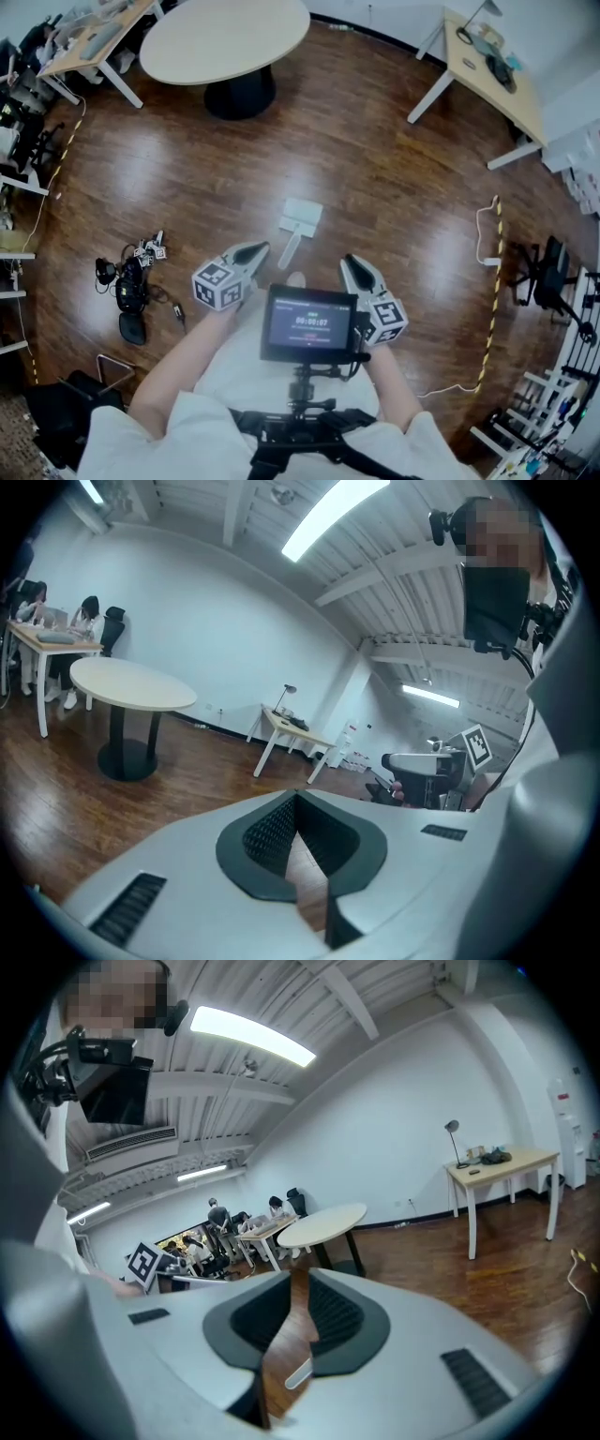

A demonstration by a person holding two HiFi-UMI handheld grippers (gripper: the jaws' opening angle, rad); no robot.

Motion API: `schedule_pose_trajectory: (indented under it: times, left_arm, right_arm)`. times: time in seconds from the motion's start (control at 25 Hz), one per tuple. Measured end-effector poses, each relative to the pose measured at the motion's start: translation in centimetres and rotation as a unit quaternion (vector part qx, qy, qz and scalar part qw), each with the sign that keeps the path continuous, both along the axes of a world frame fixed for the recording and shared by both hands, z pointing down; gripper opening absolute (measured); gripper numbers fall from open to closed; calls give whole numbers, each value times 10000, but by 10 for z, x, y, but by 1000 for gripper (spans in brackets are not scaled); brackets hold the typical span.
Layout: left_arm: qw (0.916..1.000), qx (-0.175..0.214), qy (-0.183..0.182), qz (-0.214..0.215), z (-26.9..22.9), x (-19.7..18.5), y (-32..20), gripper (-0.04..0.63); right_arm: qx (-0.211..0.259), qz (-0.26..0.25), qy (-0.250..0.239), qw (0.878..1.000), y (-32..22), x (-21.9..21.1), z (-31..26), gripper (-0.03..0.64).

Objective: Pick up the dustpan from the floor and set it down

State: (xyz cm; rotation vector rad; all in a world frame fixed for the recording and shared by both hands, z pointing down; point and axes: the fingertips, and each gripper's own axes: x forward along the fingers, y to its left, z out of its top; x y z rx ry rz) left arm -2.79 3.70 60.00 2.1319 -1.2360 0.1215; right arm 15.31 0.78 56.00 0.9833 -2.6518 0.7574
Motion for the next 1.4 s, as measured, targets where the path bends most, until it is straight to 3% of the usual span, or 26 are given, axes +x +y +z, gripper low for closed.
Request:
schedule_pose_trajectory:
  times: [0.4,0.84,1.4]
  left_arm:
    - [9997,-6,-165,-188,-5,-17,-9,-6]
    - [9995,-143,-82,-256,7,-12,-15,-6]
    - [9988,-364,82,303,31,-36,-60,-6]
  right_arm:
    - [2,-28,-36,10000,-15,-8,9,71]
    - [-395,-131,27,9991,-16,-15,32,72]
    - [-1027,-115,287,9942,-32,-69,81,72]
